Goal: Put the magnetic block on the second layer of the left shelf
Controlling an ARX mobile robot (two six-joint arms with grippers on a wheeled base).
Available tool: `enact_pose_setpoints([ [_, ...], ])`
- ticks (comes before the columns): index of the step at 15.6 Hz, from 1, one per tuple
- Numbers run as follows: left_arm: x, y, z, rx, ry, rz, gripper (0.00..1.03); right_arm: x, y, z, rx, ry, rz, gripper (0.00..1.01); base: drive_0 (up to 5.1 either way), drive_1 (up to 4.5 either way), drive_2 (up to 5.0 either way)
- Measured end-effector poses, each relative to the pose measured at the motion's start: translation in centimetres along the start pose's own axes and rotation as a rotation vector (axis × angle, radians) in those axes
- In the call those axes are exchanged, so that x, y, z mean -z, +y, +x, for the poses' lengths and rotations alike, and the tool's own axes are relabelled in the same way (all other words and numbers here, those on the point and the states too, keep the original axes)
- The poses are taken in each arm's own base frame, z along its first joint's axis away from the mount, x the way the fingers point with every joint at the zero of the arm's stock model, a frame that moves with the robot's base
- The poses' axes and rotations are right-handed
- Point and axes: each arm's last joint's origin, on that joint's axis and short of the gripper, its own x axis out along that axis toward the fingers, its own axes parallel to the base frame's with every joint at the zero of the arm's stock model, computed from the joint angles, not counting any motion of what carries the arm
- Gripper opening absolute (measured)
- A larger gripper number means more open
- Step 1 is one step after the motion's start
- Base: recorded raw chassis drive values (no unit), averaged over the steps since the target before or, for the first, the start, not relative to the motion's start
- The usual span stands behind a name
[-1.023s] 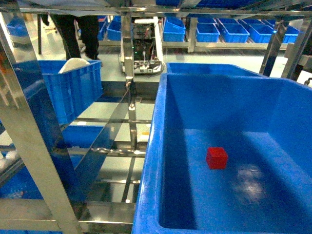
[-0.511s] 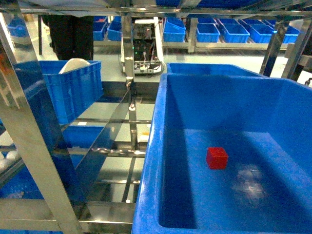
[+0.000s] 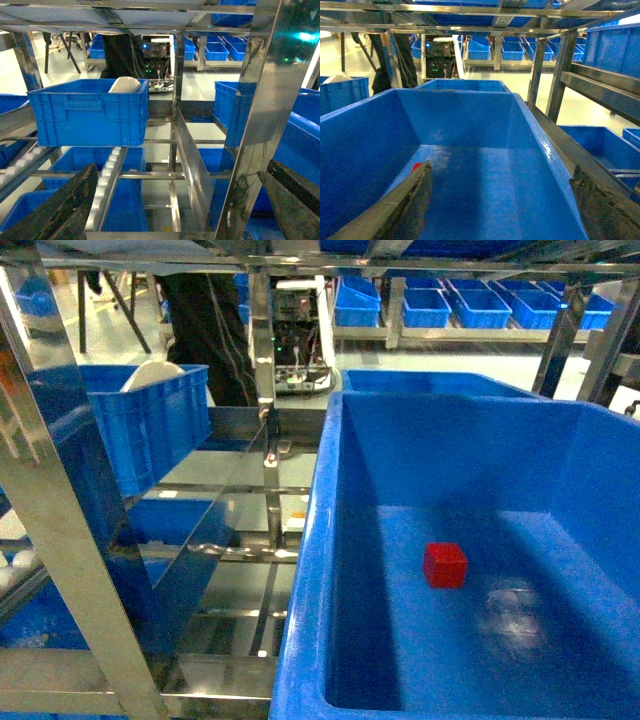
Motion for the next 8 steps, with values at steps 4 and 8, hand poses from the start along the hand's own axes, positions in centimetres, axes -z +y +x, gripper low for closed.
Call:
enact_pose_setpoints([
  [4, 0.00, 0.00, 0.00, 0.000, 0.000, 0.000, 0.98, 0.00, 0.00, 0.00, 0.000, 0.000, 0.001, 0.98, 0.0, 0.00, 0.0],
  [8, 0.00, 0.00, 0.00, 0.000, 0.000, 0.000, 0.98, 0.00, 0.00, 0.00, 0.000, 0.000, 0.001, 0.98, 0.0, 0.00, 0.0],
])
